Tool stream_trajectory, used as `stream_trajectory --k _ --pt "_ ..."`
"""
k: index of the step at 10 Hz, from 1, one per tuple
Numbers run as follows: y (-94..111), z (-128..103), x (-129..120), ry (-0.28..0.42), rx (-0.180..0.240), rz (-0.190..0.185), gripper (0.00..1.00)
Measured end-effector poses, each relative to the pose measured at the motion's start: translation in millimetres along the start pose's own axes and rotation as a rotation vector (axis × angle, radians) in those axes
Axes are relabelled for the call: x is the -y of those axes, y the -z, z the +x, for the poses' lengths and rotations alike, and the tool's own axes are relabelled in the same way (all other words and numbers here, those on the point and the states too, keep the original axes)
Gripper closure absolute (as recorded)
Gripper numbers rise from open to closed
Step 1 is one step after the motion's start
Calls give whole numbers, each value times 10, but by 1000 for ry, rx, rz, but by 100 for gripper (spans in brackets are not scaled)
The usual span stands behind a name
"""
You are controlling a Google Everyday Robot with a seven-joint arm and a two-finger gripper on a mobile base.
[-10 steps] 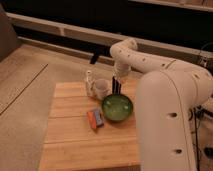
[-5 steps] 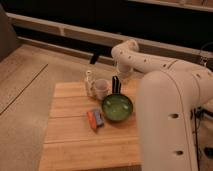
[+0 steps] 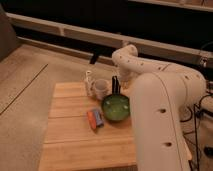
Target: Push the eraser across the table
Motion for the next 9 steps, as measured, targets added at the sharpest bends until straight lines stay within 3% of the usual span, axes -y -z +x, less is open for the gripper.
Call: stream_trajectory --k 3,7,9 --pt "-135 -205 -137 96 -7 -12 100" --pt "-73 -751 -370 323 100 -30 100" --pt "-43 -910 -477 395 128 -32 98"
